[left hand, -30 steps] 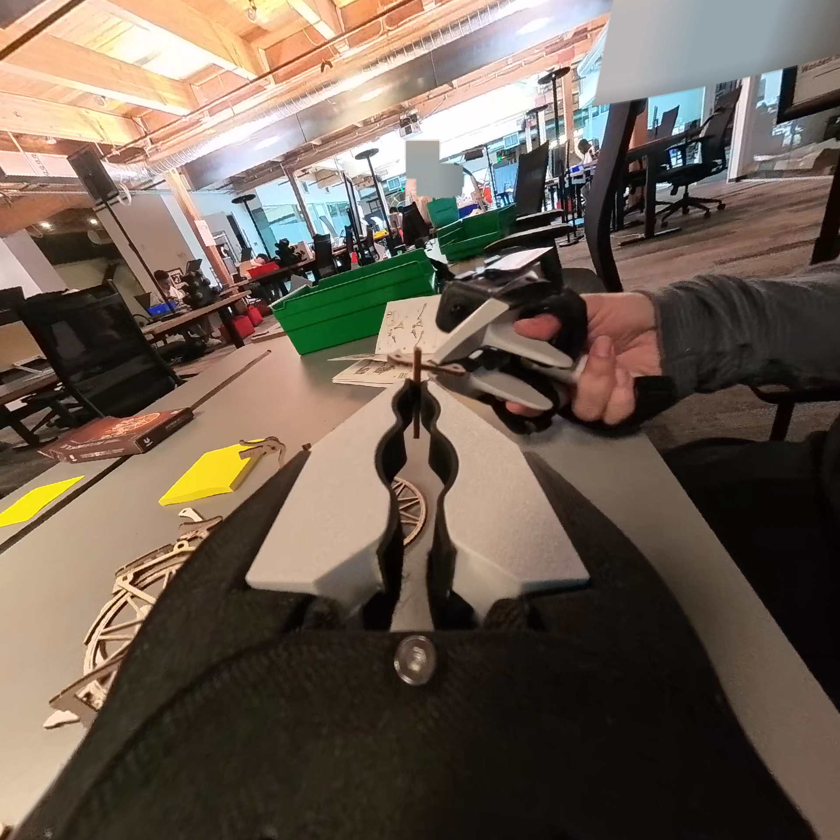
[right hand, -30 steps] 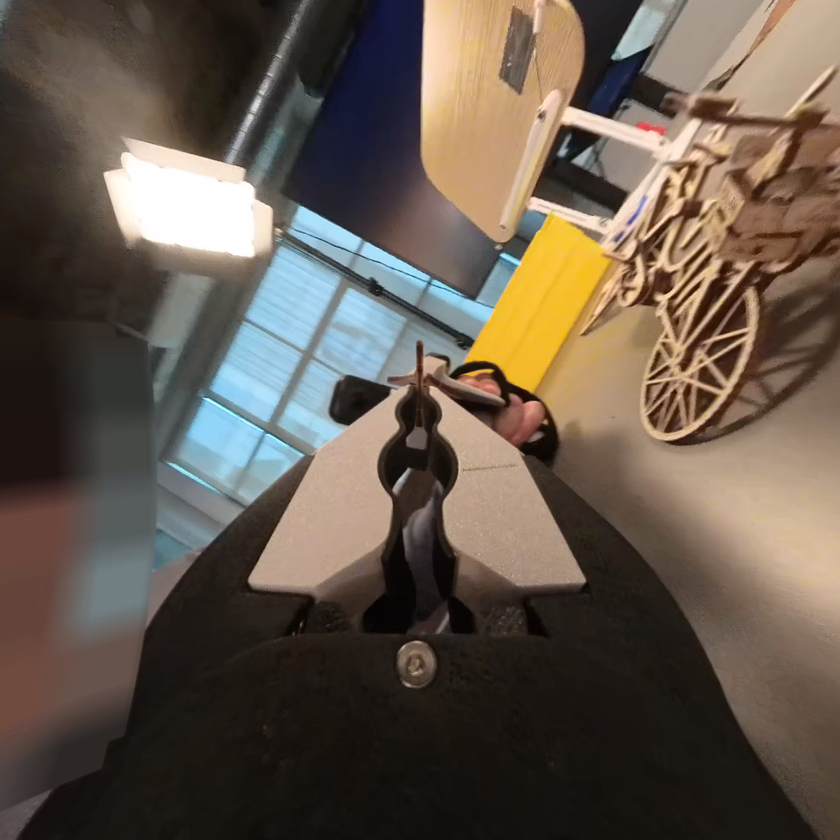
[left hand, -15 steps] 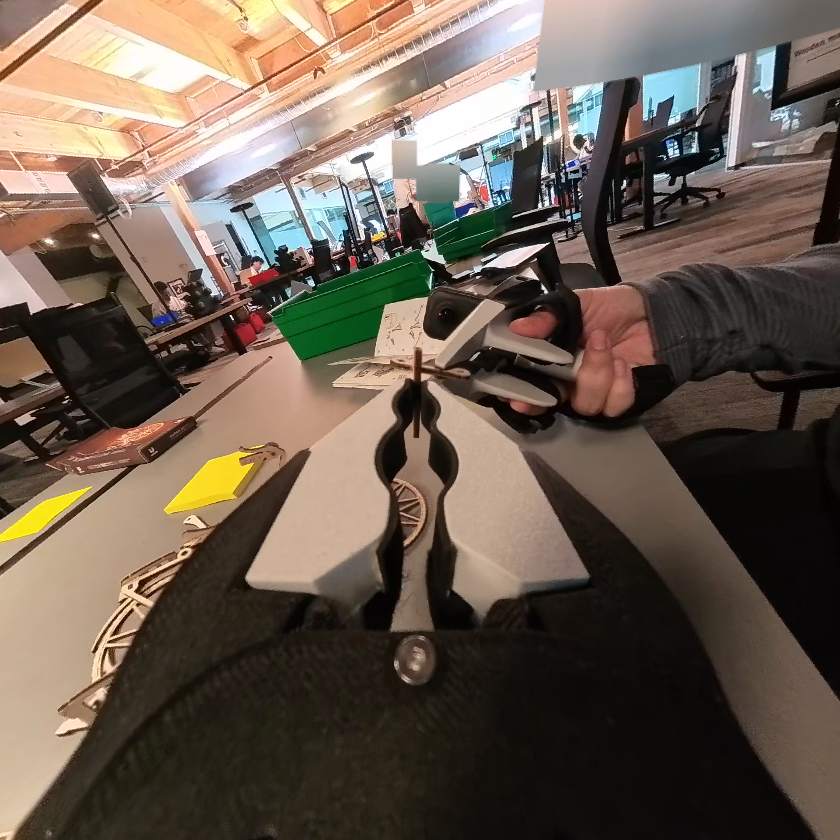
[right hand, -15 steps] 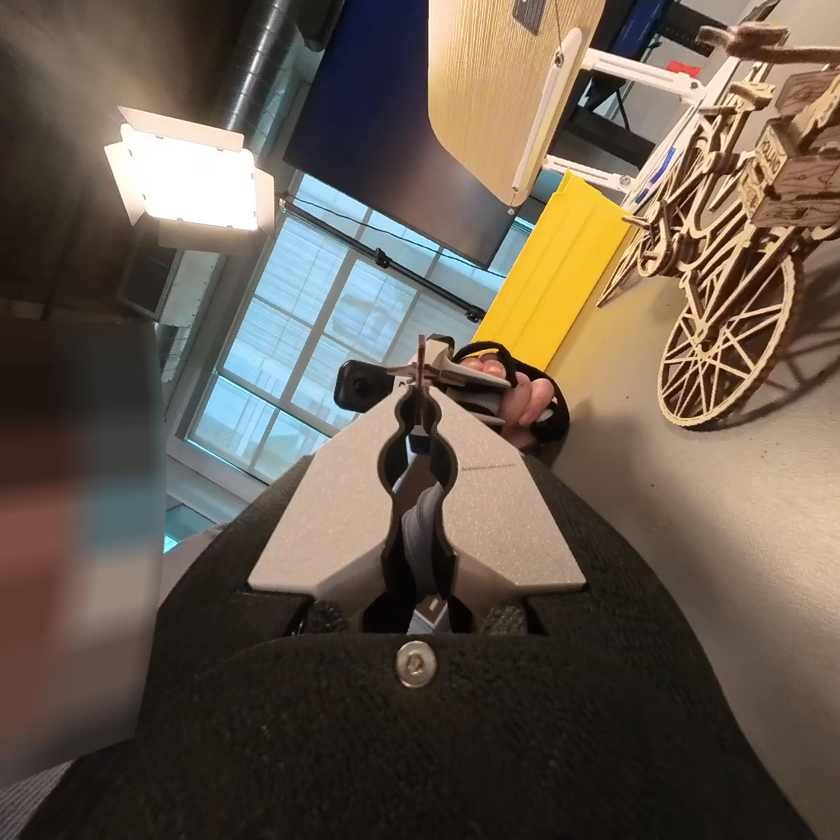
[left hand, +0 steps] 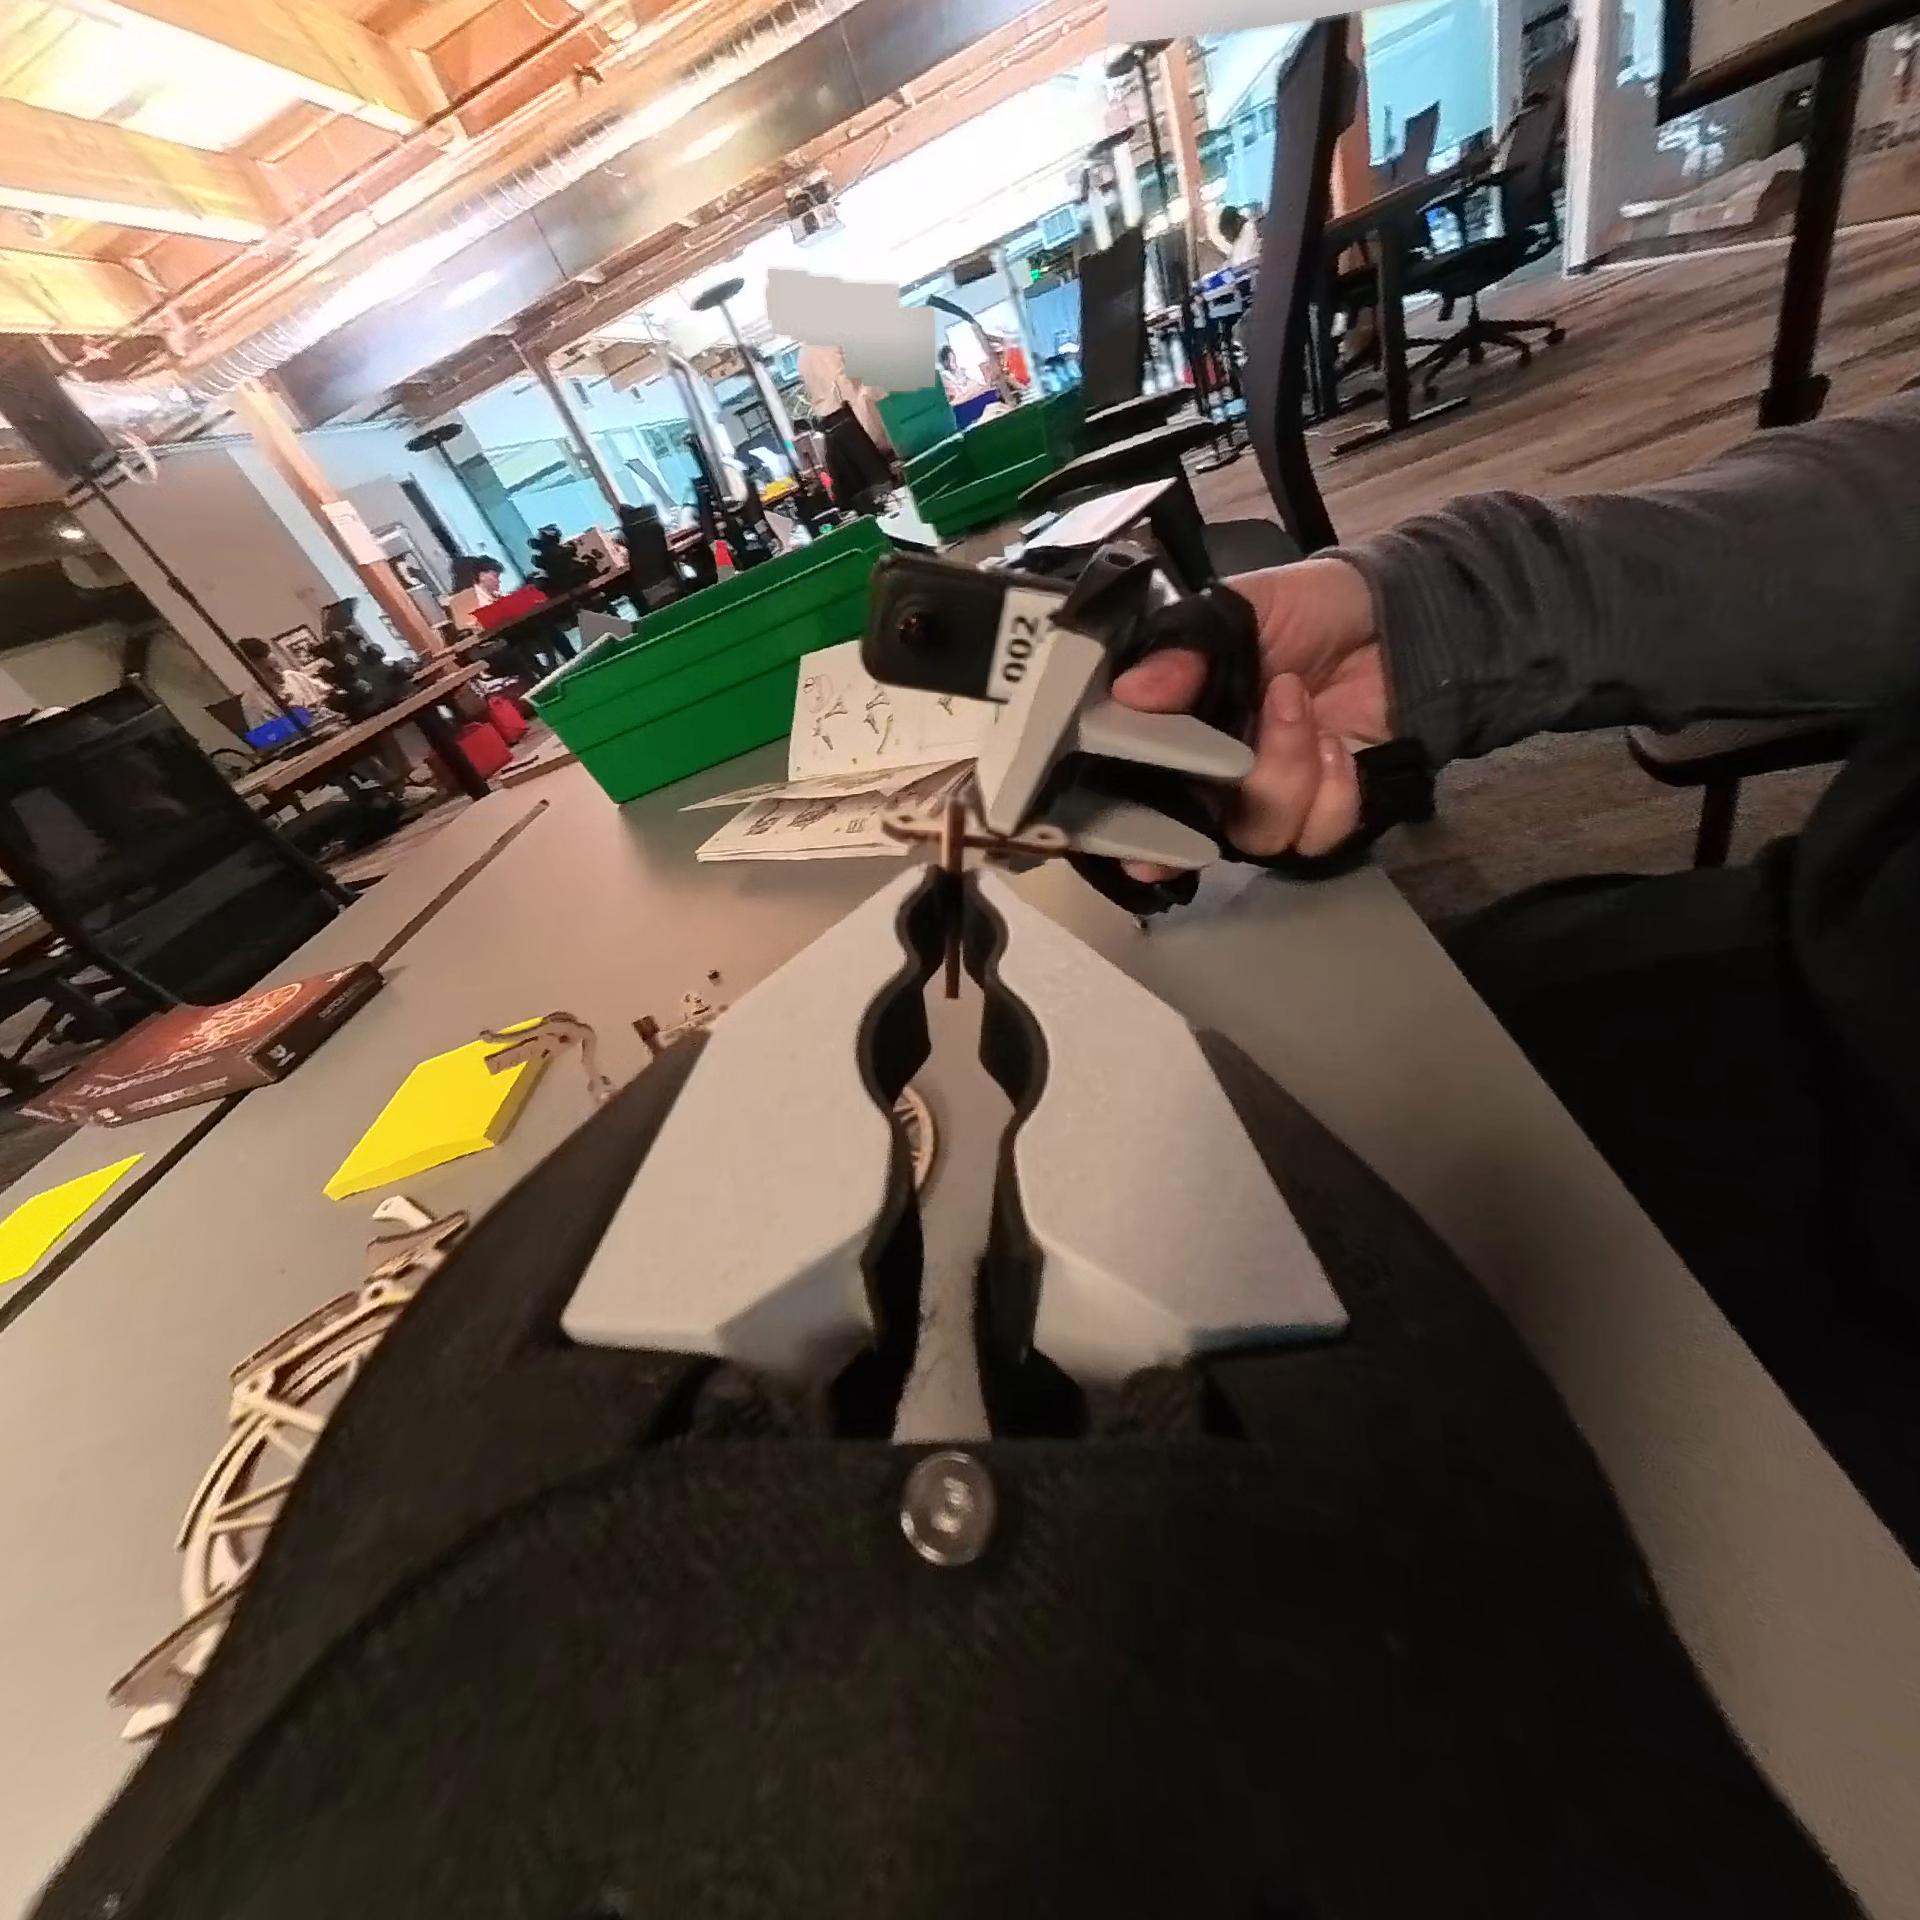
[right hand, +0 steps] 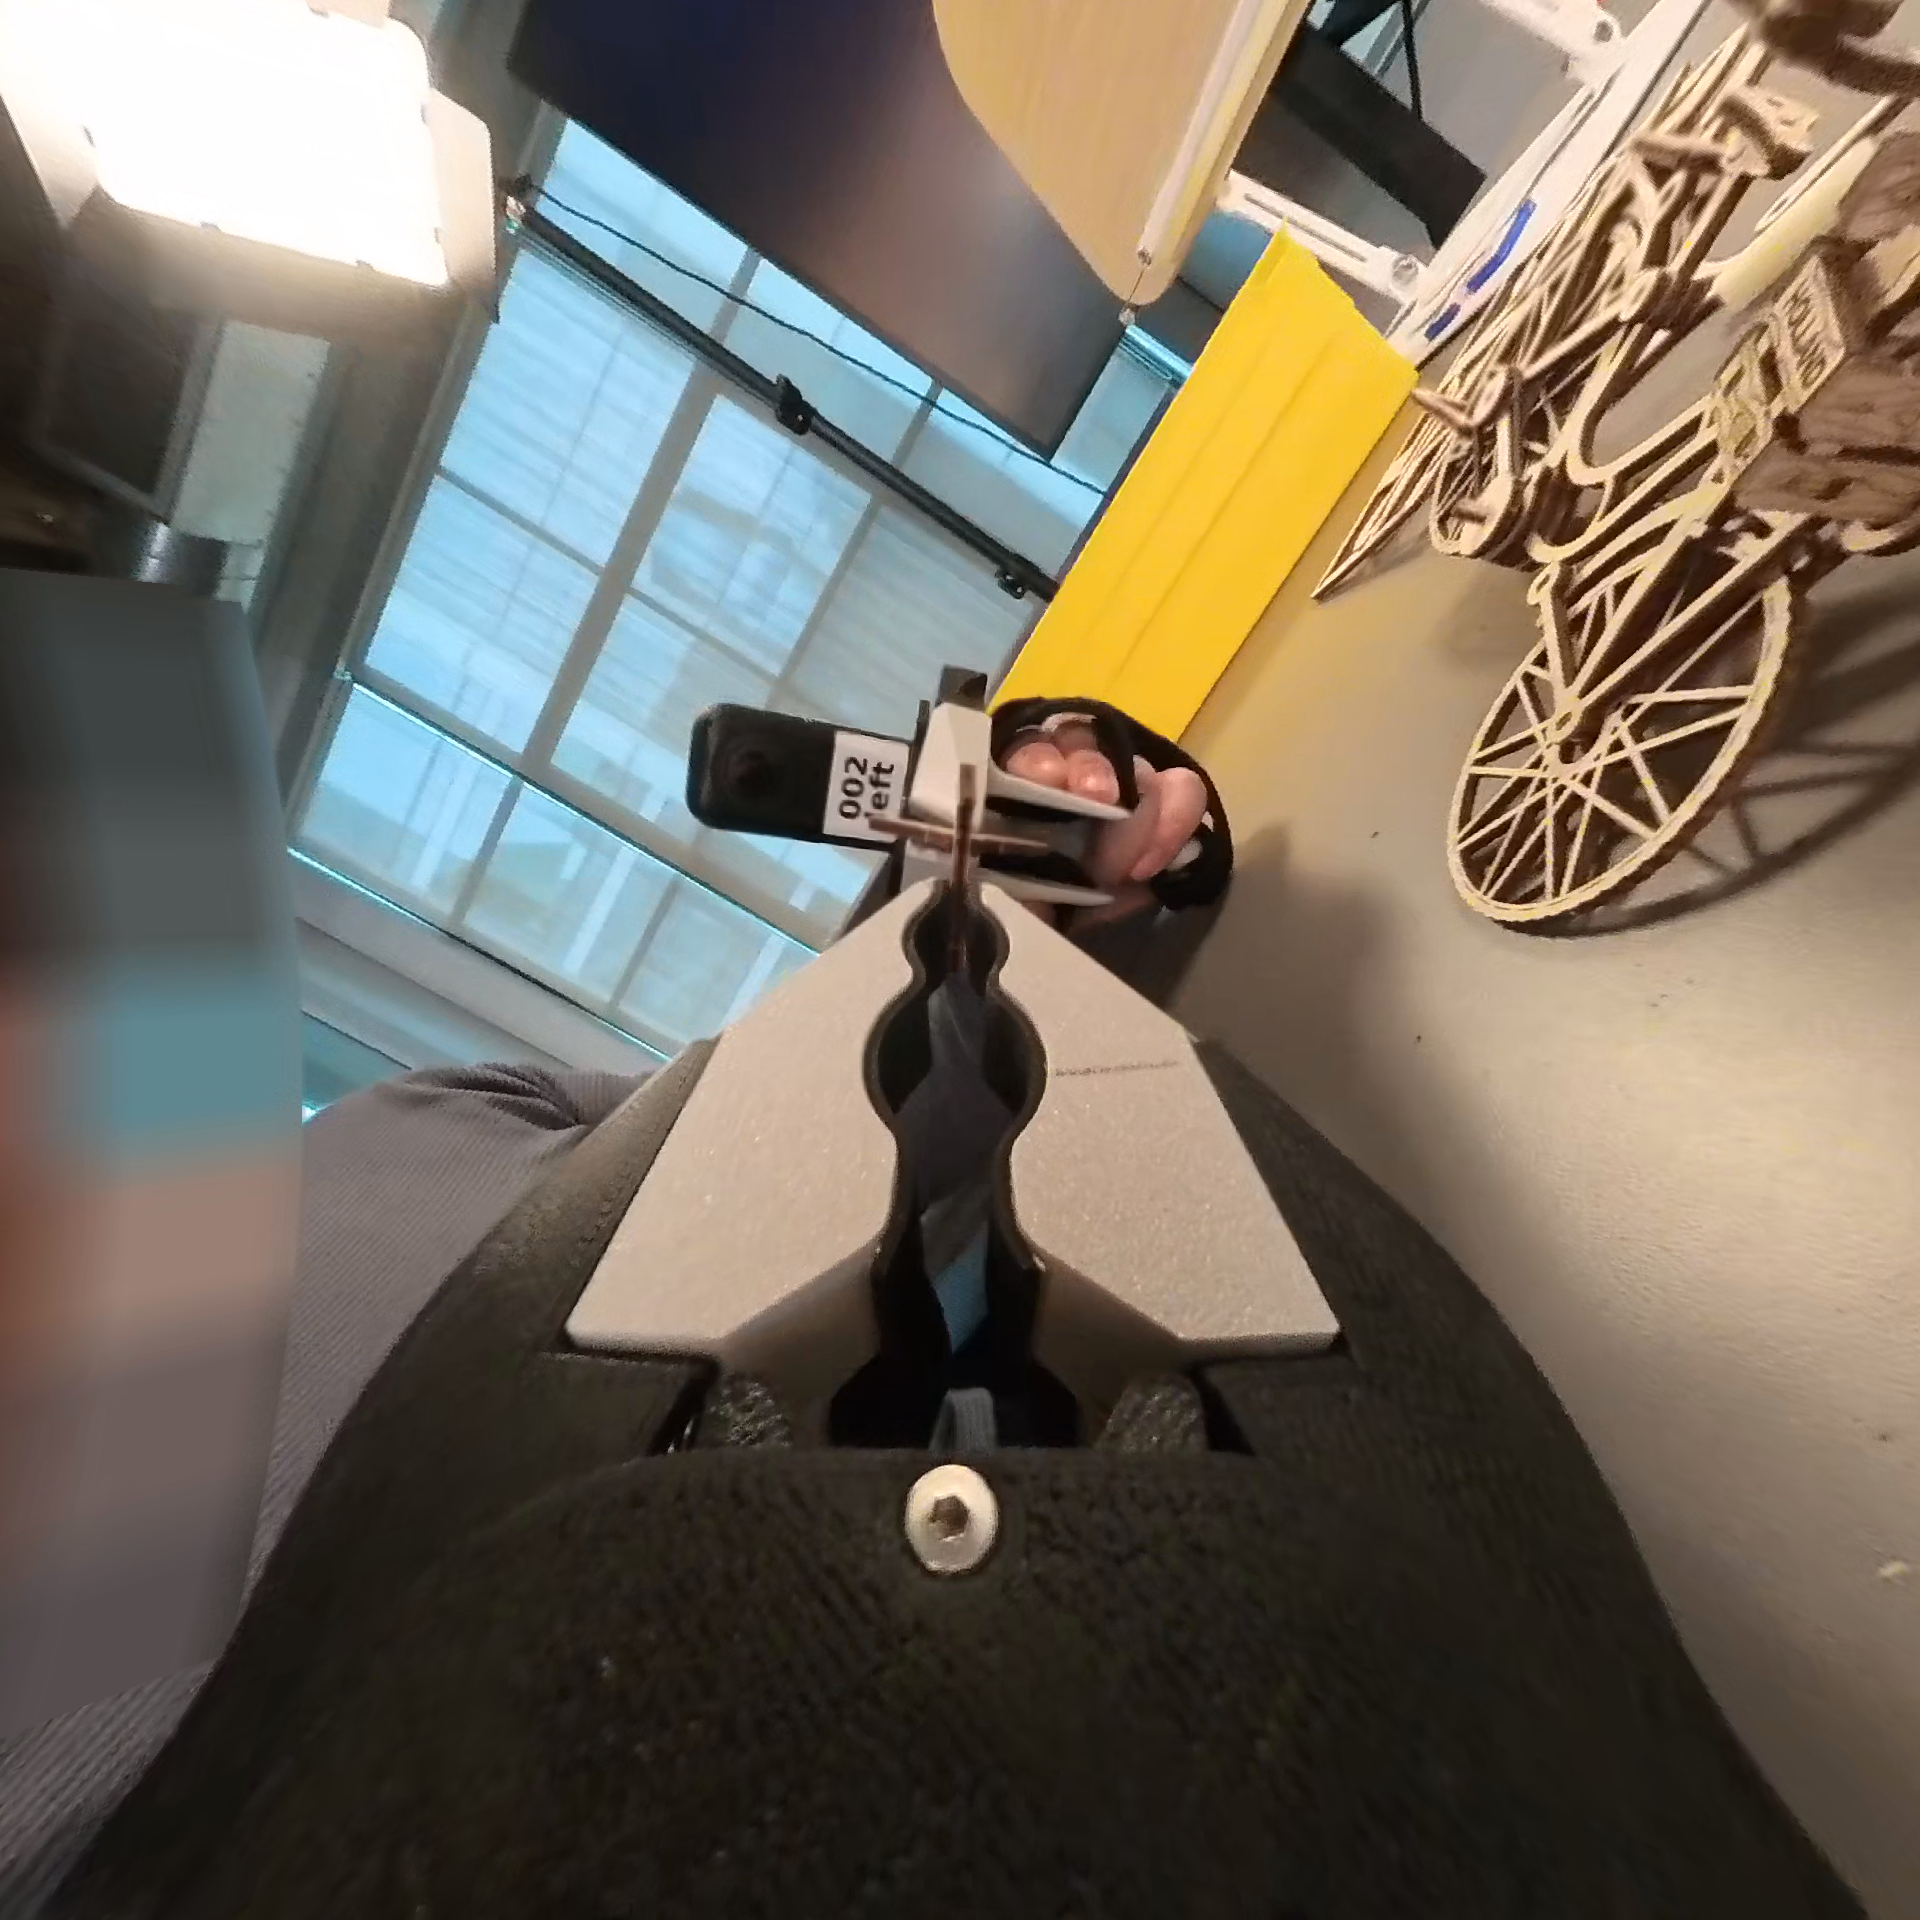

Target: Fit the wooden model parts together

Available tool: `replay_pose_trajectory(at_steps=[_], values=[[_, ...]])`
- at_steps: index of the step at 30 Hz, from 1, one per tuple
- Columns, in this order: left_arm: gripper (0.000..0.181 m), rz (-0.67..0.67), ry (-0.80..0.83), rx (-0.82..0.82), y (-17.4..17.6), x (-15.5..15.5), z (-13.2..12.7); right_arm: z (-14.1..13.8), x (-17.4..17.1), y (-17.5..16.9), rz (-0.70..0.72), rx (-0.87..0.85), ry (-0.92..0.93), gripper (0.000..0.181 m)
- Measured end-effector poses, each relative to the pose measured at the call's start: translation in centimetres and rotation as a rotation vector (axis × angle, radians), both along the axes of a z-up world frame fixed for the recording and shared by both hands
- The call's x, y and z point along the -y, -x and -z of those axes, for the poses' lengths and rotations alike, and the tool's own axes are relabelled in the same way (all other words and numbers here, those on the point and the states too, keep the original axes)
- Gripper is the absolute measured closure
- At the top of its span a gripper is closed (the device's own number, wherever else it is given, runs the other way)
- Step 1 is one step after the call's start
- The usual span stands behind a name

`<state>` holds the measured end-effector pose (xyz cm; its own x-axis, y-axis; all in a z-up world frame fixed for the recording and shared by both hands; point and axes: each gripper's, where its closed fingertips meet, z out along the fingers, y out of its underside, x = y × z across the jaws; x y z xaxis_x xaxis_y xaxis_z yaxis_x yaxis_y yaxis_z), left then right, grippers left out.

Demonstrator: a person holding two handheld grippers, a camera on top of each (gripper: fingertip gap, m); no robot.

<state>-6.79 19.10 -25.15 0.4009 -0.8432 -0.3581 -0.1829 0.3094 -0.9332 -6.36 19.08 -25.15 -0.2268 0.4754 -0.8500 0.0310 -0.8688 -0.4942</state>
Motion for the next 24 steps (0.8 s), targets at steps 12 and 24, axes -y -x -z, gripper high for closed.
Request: replay_pose_trajectory(at_steps=[12,24], values=[[0.181,0.023,0.008,-0.024,-0.4,0.4,0.4,0.6,0.5,-0.4,-0.056,0.044,-0.009,0.181],[0.181,0.035,0.038,-0.018,0.0,0.3,0.4,0.9,0.9,0.1,-0.069,0.067,-0.012,0.181]])
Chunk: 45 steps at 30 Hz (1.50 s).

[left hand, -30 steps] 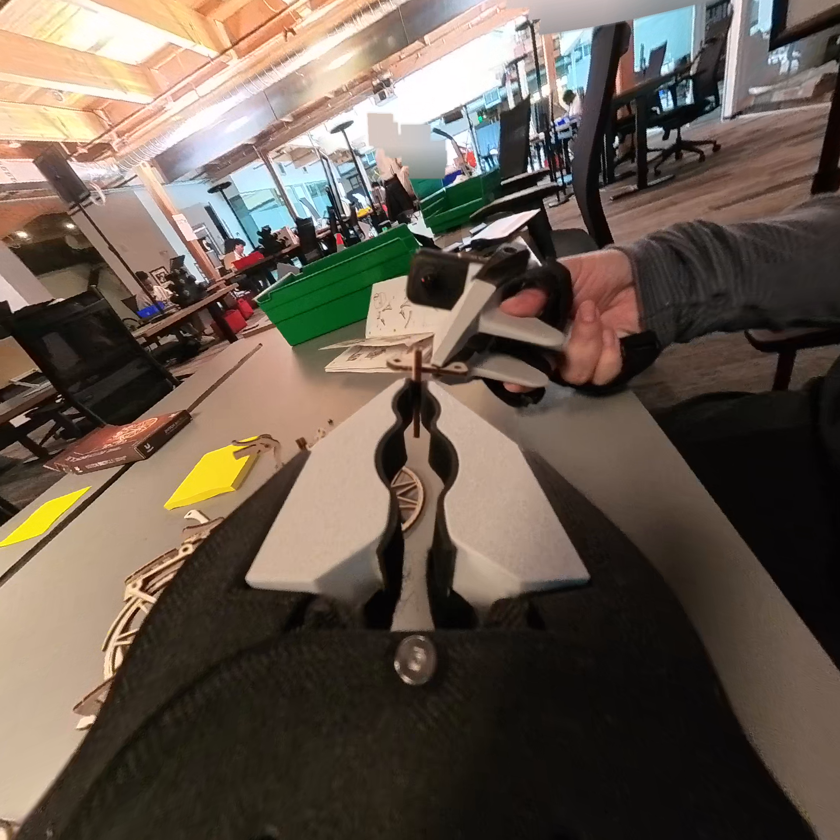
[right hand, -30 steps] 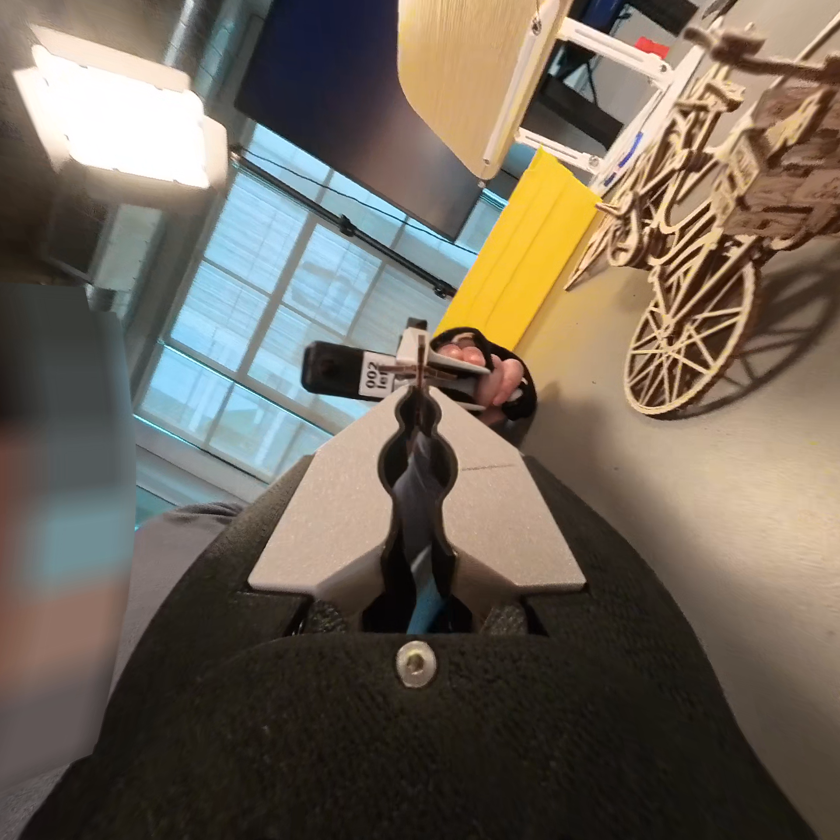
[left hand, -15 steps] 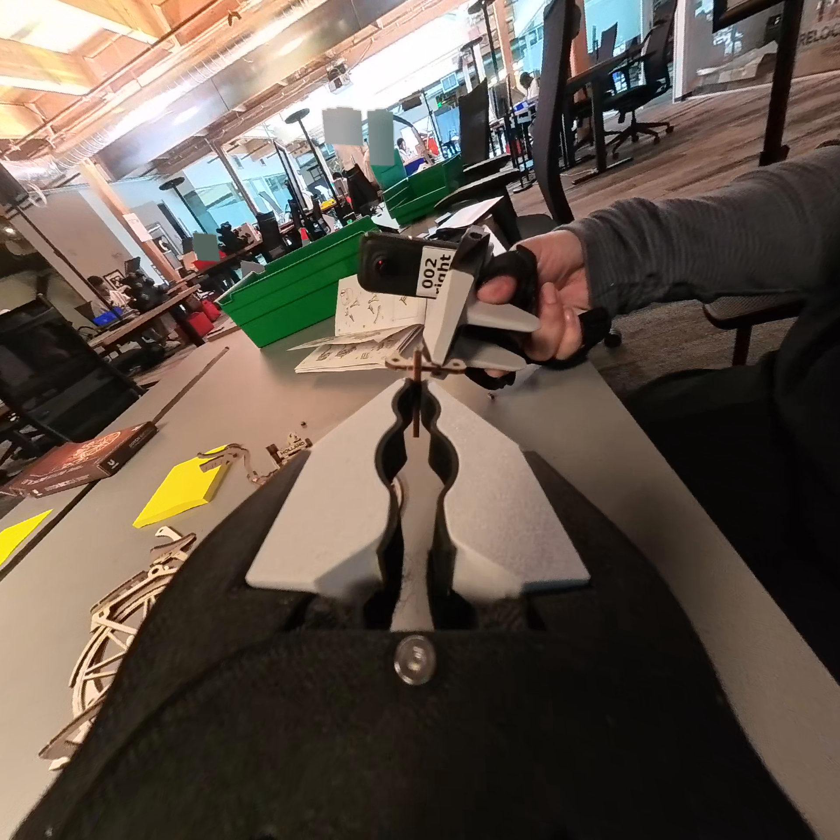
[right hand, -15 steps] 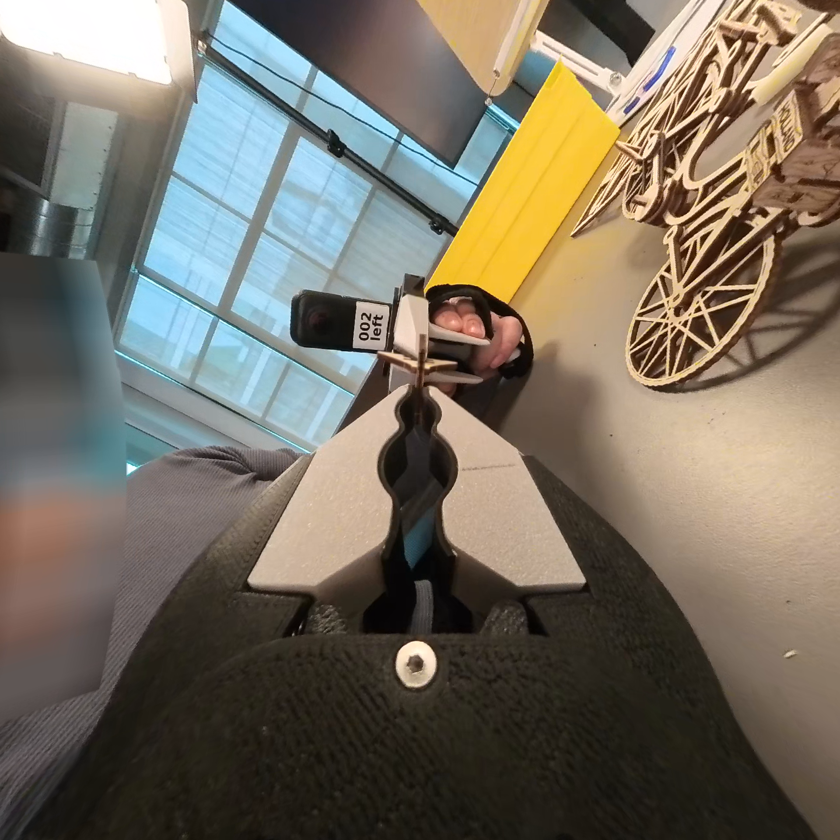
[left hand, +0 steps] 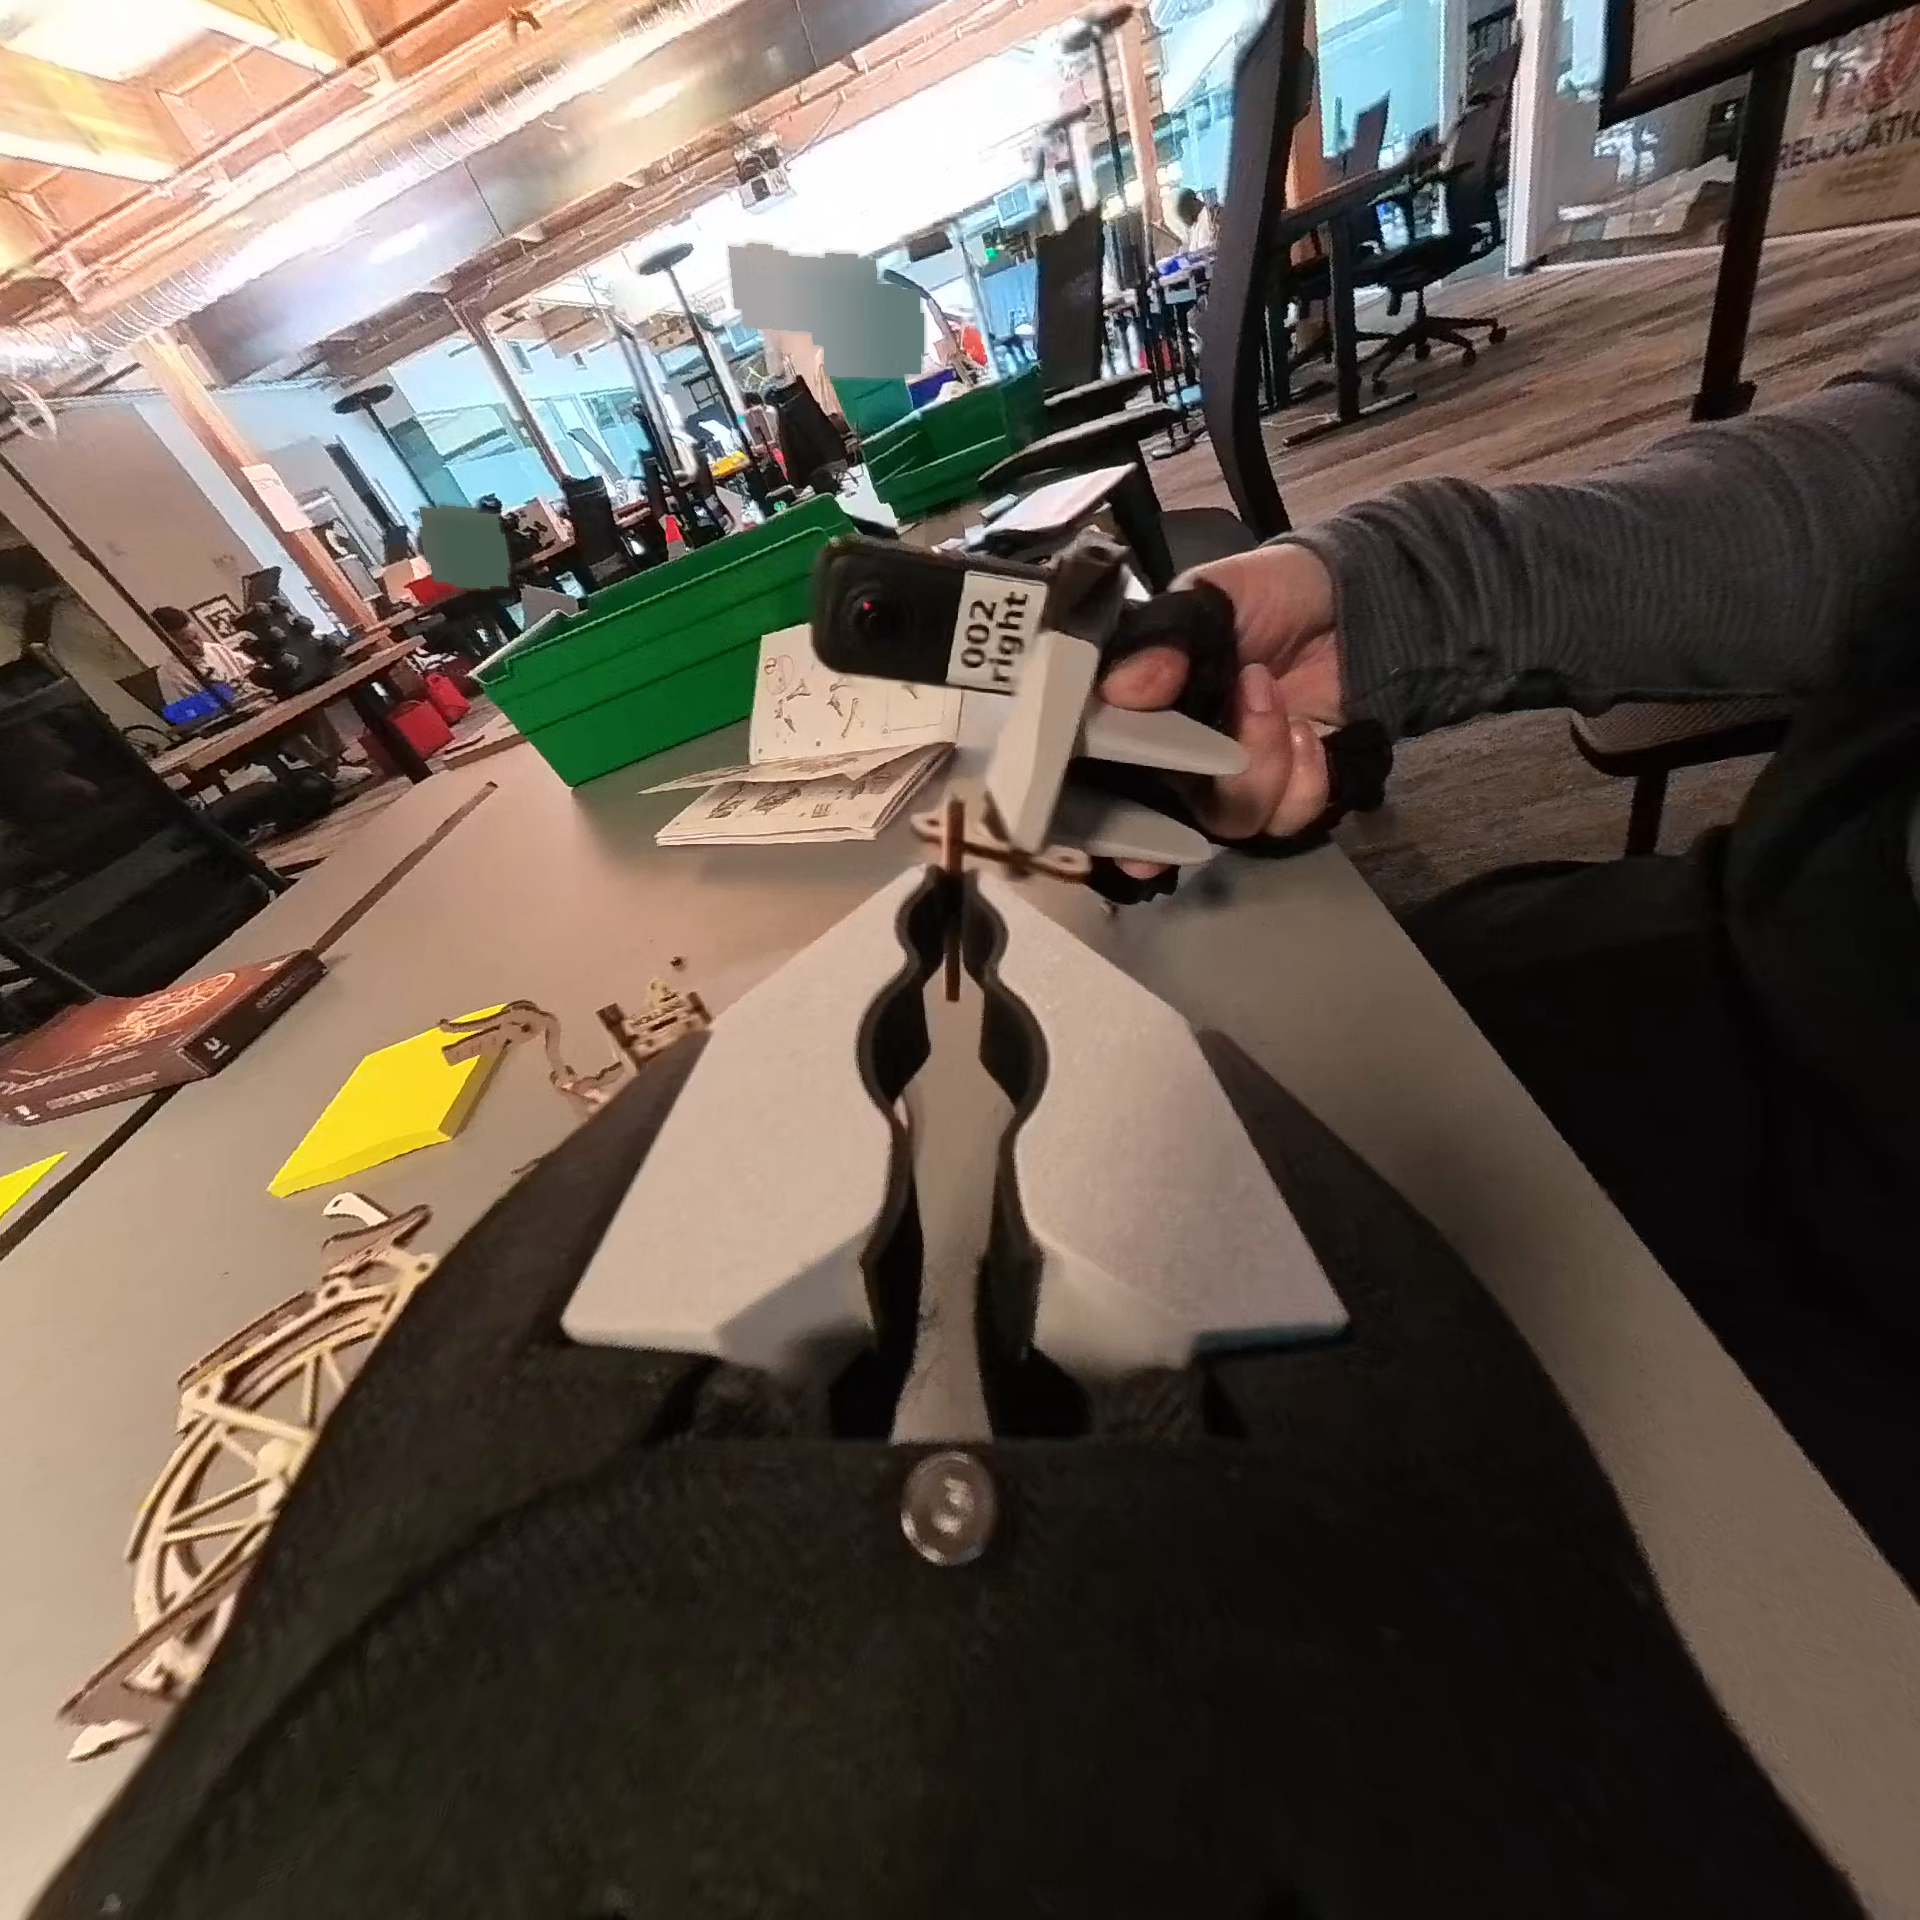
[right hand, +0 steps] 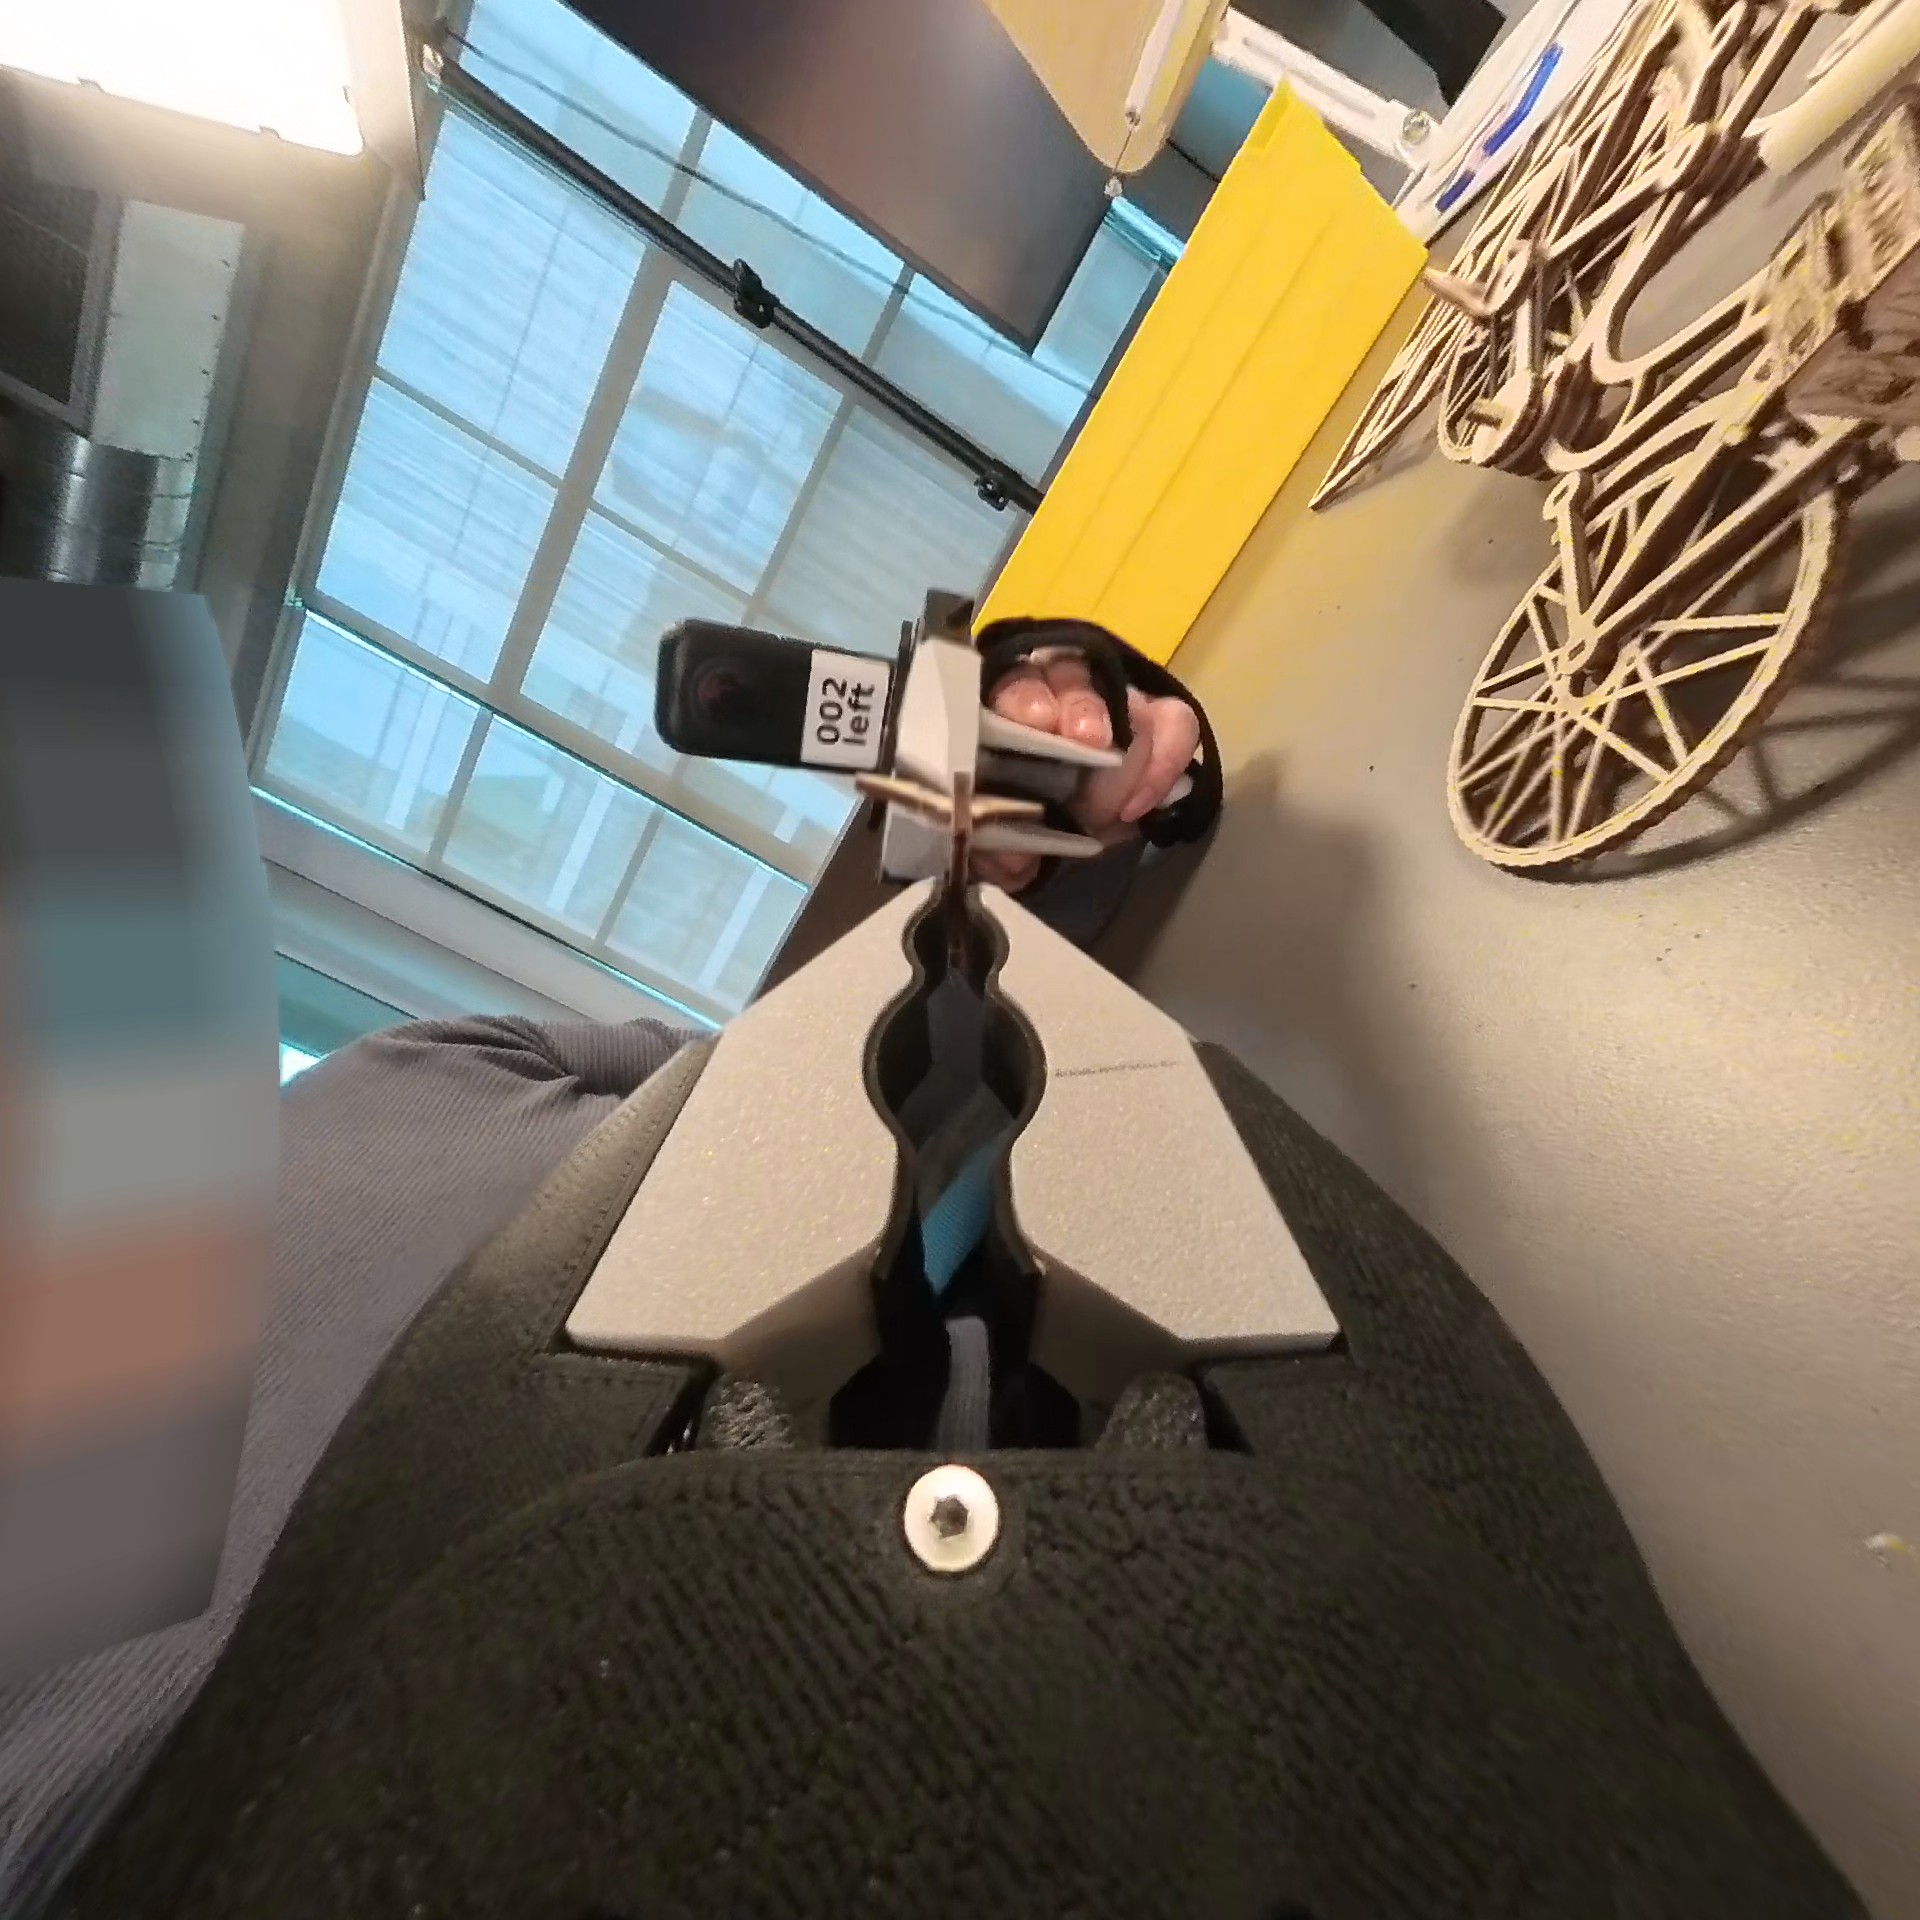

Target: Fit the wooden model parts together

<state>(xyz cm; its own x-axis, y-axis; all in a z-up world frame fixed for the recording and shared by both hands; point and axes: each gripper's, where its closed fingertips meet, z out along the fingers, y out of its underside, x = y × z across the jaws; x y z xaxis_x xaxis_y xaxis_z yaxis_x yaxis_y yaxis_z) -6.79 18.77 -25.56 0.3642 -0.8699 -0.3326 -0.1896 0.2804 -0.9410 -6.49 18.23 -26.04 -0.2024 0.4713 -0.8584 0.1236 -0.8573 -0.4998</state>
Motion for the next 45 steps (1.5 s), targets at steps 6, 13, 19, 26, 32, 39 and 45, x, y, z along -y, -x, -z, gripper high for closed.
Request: replay_pose_trajectory(at_steps=[6,13,19,26,32,39,45], values=[[0.181,-0.022,-0.007,-0.003,0.2,-0.3,0.0,0.7,0.0,-0.3,-0.013,0.059,-0.016,0.181],[0.181,-0.060,-0.003,-0.006,0.5,-0.8,0.1,7.3,-1.2,-3.6,-0.149,0.872,-0.607,0.181],[0.181,-0.071,-0.010,-0.038,0.3,-0.9,0.5,8.4,-1.5,-4.3,-0.381,1.106,-0.824,0.181],[0.181,-0.076,-0.007,-0.049,0.4,-1.0,0.6,8.1,-1.6,-3.7,-0.368,1.077,-0.822,0.171],[0.181,-0.074,-0.005,-0.048,0.4,-1.0,0.6,8.2,-2.4,-3.5,-0.347,1.082,-0.797,0.173],[0.181,-0.081,0.004,-0.065,0.3,-1.0,0.8,8.1,-2.4,-4.1,-0.373,1.105,-0.784,0.164],[0.180,-0.118,0.106,-0.142,0.7,-0.5,1.7,8.2,-3.0,-5.0,-0.294,1.156,-0.942,0.163]])
